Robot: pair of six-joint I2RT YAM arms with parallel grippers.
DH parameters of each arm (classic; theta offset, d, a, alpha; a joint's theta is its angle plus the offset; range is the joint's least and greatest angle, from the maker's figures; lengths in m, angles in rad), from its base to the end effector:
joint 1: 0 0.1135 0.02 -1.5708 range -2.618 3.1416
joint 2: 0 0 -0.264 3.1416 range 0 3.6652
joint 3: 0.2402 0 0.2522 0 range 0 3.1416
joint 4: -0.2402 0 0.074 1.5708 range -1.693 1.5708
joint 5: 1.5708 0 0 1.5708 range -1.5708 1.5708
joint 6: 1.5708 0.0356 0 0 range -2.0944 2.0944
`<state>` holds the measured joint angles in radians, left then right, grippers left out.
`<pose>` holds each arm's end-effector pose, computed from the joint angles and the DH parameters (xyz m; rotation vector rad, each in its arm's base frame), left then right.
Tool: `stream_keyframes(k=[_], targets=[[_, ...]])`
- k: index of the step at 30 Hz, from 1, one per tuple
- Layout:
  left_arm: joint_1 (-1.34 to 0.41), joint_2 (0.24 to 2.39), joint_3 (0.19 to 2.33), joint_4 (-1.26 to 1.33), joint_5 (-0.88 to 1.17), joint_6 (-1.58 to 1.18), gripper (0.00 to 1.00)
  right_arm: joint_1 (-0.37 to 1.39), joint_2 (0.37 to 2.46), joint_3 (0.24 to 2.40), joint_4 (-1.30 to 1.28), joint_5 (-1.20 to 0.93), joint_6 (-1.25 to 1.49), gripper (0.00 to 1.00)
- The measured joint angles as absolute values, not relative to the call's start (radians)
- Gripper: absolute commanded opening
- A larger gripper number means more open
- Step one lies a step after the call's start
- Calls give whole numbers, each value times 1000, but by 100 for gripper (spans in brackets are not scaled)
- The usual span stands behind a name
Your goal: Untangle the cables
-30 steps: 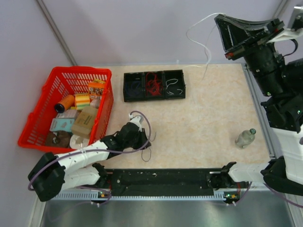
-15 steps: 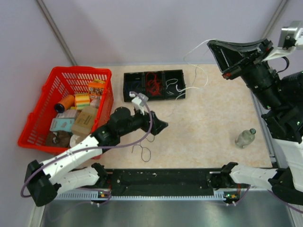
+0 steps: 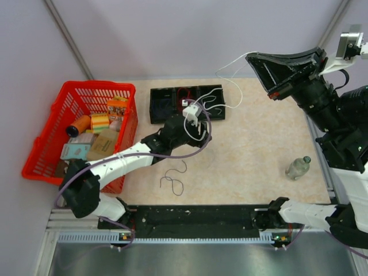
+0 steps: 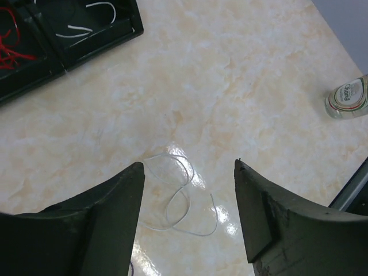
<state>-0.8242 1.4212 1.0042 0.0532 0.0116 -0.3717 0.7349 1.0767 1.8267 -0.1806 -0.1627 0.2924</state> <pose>0.2247 -0.2435 0.2912 0.4612 1.9676 -0.7939 0.0889 0.0881 0.6156 -0.3825 0.9888 1.0160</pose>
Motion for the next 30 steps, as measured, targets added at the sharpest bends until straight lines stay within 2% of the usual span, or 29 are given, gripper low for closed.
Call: stream_keyframes(k=[3,6,11,16,23,30], targets=[[-823,1422,974,36,6,-385,72,735,1071,1804,-177,-149,279,0],[-822,1354,835,84,27,-418,80,735,1069,1758,-170,-103,238,0],[-821,1214,641,74,36,-477,84,730,1133,1745,-153,-6,164,0],[-821,1071,545,60,36,-523,85,683,1274,1720,-111,73,91,0],[-821,934,413,69,32,-535,89,564,1455,1609,-64,81,83,0],[-821,850,318,141,32,-534,90,543,1575,1588,18,81,52,0]])
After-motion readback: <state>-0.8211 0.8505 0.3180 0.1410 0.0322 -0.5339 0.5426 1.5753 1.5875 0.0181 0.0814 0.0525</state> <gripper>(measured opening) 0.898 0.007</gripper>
